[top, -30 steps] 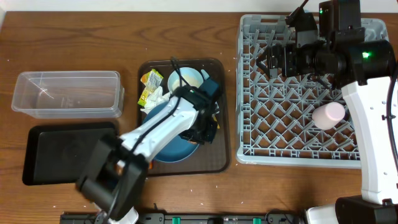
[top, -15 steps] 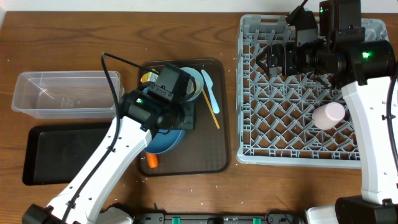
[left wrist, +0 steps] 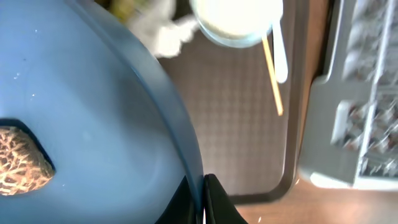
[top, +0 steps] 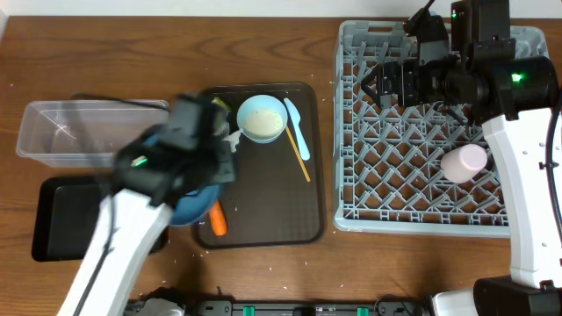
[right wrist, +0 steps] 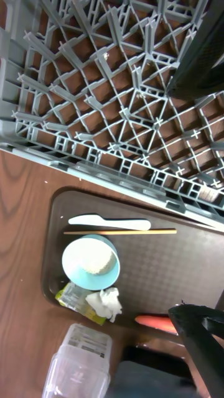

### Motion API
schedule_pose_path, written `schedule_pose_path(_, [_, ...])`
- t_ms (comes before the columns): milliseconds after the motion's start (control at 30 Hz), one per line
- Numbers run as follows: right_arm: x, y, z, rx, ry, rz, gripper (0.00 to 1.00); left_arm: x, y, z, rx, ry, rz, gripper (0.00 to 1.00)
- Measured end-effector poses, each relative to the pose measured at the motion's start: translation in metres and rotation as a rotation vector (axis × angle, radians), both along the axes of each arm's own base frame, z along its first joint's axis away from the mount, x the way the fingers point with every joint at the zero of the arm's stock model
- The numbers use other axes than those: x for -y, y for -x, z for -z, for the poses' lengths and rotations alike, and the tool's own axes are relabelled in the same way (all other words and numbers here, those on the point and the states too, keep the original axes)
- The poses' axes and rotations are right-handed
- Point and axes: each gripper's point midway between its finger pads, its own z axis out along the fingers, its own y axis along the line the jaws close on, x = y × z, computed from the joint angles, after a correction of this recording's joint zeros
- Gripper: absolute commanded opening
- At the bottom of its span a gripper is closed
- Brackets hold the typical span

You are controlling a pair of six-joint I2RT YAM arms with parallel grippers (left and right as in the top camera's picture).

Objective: Sort waste into correct bins and load items into the dishwasher rack
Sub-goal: 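Carry the blue plate left over the black tray with the left gripper, then tip the blue plate over the black tray to dump the food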

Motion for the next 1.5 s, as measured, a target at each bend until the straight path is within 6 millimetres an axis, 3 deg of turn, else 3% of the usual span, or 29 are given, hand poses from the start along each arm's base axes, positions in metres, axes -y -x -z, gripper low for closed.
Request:
schedule_pose_path(267, [0.000,-0.001,-0.001,0.004,-0.001,0.000,0.98,-0.073,0.008,-0.041,0.149,0.052,-0.241,0.06])
schedule_pose_path(500, [0.000,-0.001,-0.001,0.004,-0.001,0.000,0.98,-0.122,-0.005,-0.056,0.262,0.044,-0.335,0.06])
schedule_pose_path(600, [0.000,-0.001,-0.001,0.004,-0.001,0.000,0.98,-0.141,-0.012,-0.054,0.302,0.049,-0.370,0.06])
schedule_pose_path(700, [0.000,-0.001,-0.001,0.004,-0.001,0.000,0.98,-0.147,-0.016,-0.047,0.306,0.109,-0.386,0.06])
schedule_pose_path(1000, [0.000,-0.001,-0.001,0.004,-0.001,0.000,0.99,-0.171,-0.020,-0.051,0.353,0.114,-0.477,0.06])
schedule_pose_path(1267, [0.000,-0.001,-0.001,0.007,-0.001,0.000,0.99,-0.166,-0.013,-0.014,0.267,0.180,-0.506,0.06])
schedule_pose_path(1500, [0.000,-0.001,-0.001,0.006,-0.001,0.000,0.99,-0.178,-0.025,-0.028,0.373,0.151,-0.465,0.06])
